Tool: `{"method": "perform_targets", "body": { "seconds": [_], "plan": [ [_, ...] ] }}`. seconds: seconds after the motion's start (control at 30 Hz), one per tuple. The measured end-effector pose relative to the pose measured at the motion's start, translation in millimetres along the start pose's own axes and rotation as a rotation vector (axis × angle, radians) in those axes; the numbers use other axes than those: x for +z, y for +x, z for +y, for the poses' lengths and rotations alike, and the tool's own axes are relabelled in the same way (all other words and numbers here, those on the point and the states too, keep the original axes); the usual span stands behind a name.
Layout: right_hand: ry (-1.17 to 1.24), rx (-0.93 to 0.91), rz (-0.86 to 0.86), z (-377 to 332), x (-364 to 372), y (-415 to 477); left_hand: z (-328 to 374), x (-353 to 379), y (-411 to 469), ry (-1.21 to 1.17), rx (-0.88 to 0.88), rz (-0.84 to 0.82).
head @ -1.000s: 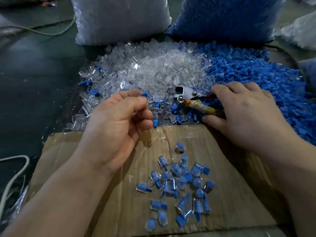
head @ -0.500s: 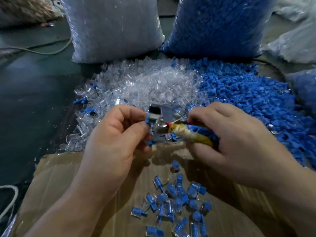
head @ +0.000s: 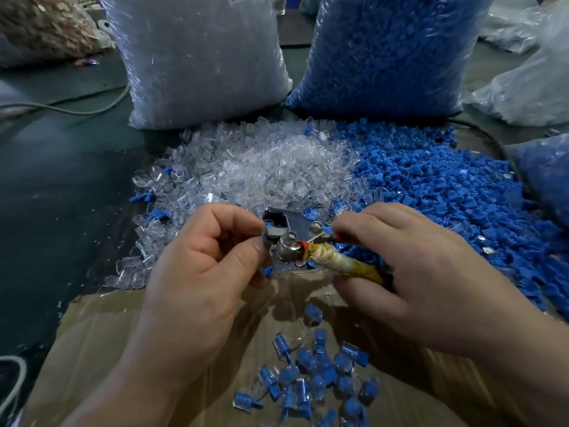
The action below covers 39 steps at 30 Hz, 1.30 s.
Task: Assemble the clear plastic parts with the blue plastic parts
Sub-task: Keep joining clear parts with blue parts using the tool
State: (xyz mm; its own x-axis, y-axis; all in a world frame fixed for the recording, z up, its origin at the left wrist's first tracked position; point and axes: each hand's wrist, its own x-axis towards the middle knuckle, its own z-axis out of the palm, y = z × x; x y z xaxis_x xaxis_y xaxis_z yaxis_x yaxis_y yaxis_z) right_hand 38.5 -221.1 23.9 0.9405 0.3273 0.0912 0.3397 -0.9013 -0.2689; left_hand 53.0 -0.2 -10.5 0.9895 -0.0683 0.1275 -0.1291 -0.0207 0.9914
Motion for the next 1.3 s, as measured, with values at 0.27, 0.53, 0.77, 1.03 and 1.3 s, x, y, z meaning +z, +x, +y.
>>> {"method": "perform_targets", "body": {
  "seconds": [0.27, 0.53, 0.77, 1.03, 1.3],
  "plan": [
    [-0.005, 0.016, 0.037, -3, -3, 2, 7, 3, -1, 0.011, 0.0, -0.006],
    [-0.149, 0.134, 0.114, 12, 3, 5, 3, 0, 6, 0.152, -0.151, 0.015],
    [-0.296, 0.227, -0.008, 18, 6, 20, 7, 13, 0, 0.338, -0.185, -0.065],
    [-0.097, -0.13, 0.256, -24, 14, 8, 9, 24, -10, 0.392, -0.057, -0.02],
    [0.032, -0.146, 0.253, -27, 12, 6, 16, 18, -9, 0.271, -0.06, -0.031]
  ]
}}
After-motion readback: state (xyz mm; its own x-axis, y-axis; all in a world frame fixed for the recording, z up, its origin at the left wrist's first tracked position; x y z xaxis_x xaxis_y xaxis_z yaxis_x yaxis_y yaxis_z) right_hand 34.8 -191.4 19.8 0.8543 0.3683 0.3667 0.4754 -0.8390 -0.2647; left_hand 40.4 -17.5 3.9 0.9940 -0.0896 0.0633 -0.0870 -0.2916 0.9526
